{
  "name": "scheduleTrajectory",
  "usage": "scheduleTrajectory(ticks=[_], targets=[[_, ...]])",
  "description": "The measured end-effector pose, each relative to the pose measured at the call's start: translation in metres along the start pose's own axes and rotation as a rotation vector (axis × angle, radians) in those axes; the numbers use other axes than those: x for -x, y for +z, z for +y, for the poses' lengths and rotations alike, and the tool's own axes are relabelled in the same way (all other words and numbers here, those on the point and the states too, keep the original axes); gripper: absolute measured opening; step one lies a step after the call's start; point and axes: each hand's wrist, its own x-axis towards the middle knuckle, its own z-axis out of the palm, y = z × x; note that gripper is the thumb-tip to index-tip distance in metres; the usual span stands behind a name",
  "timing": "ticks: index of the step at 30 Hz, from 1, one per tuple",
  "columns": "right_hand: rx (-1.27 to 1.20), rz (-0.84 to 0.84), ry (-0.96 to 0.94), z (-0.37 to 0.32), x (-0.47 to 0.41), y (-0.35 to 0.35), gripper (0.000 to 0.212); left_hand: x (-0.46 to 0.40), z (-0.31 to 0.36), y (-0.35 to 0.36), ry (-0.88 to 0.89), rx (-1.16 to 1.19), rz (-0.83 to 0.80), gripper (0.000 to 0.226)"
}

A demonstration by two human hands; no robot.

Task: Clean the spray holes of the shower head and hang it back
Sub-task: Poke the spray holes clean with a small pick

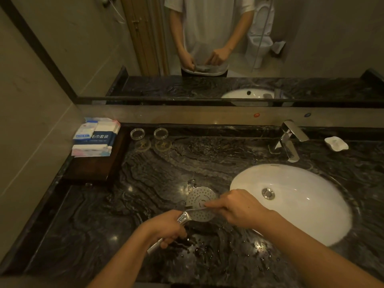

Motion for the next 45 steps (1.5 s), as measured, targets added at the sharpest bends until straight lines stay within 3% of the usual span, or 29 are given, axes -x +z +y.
scheduleTrajectory(ticks=[18, 20, 24, 26, 33, 45], targets=[[0.001, 0.001, 0.004, 0.0, -0.005, 0.003, 0.04, -0.001, 0.009, 0.007, -0.014, 0.022, -0.014, 0.023], [-0.033, 0.03, 0.069, 0.008, 0.0, 0.005, 0.041, -0.002, 0.004, 0.003, 0.005, 0.118, 0.033, 0.025], [-0.508, 0.272, 0.538, 0.02, 0.008, 0.025, 0.031, -0.003, -0.017, -0.003, 0.011, 0.495, 0.186, 0.02], [-0.564, 0.184, 0.664, 0.013, -0.003, 0.051, 0.032, -0.002, -0.025, -0.002, 0.02, 0.632, 0.23, 0.023], [-0.724, 0.047, 0.789, -0.034, -0.061, 0.122, 0.026, 0.007, -0.046, 0.001, 0.024, 0.748, 0.27, 0.024], [-0.598, -0.06, 0.987, -0.07, -0.133, 0.148, 0.031, 0.024, -0.1, -0.012, -0.06, 0.838, 0.301, 0.022]])
